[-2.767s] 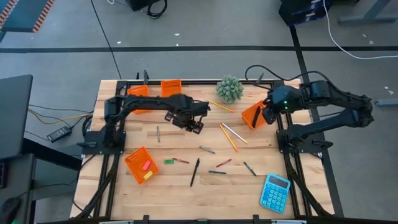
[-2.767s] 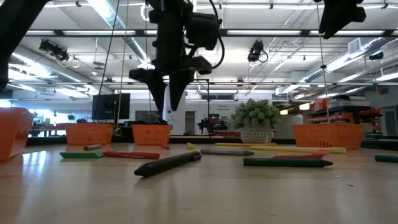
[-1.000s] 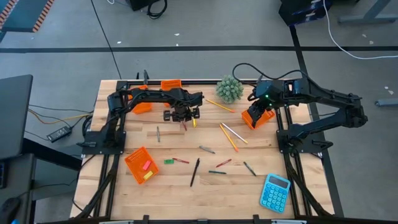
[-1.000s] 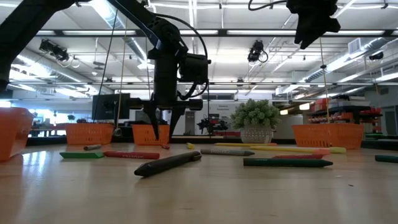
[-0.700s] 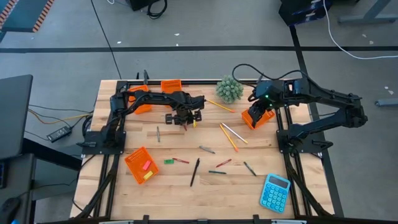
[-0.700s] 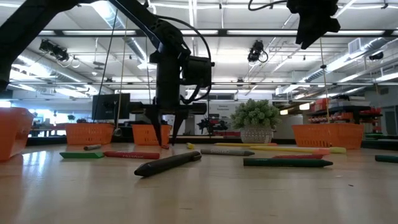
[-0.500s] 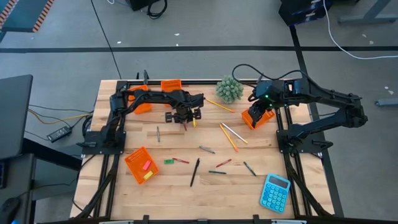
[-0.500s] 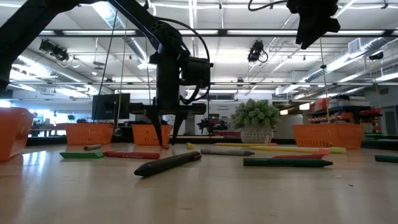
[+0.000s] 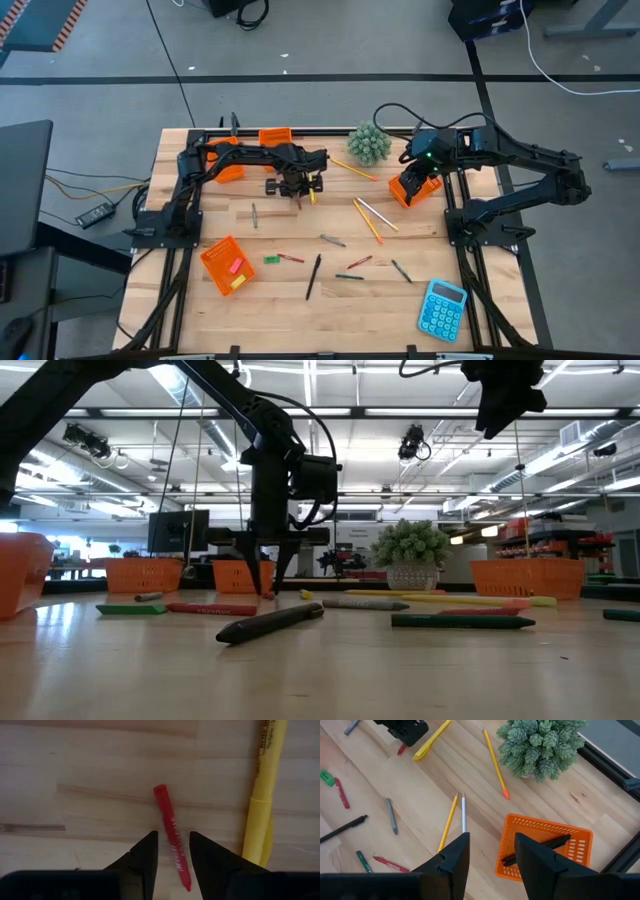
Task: Sort crayons/erasers/pens/pencils in bins
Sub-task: Put the top red crayon into the middle orange bin
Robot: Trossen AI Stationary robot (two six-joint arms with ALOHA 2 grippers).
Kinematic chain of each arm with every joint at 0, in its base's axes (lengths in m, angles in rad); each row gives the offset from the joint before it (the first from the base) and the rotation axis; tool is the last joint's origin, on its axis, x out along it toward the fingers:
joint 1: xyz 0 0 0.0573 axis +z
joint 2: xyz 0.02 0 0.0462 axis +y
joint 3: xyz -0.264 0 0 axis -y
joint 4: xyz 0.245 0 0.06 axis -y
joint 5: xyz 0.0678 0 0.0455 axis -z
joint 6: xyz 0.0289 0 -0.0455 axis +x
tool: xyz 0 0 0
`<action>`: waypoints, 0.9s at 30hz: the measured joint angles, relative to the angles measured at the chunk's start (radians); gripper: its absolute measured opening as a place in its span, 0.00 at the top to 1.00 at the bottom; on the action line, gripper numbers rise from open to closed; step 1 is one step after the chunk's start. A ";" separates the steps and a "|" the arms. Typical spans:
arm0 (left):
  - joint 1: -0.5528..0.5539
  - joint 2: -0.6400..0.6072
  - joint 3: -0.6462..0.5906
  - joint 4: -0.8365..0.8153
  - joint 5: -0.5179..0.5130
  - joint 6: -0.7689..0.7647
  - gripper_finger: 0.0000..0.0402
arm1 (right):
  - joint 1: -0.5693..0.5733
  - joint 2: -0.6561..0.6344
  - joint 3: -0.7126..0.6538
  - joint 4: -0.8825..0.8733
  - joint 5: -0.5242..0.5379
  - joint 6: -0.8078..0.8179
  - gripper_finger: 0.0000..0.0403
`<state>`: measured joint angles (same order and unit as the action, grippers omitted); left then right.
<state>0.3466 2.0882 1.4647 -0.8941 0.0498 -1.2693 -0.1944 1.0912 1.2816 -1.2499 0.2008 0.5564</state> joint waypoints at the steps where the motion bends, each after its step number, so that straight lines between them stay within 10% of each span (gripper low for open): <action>1: 0.000 0.001 0.000 -0.005 0.000 0.006 0.70 | 0.000 0.000 0.000 0.000 0.000 -0.002 0.60; 27: 0.003 0.007 0.000 -0.010 0.001 0.025 0.78 | 0.000 0.000 0.000 0.000 0.000 -0.065 0.60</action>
<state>0.3500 2.0953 1.4651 -0.9043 0.0509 -1.2442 -0.1944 1.0912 1.2816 -1.2499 0.2008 0.4919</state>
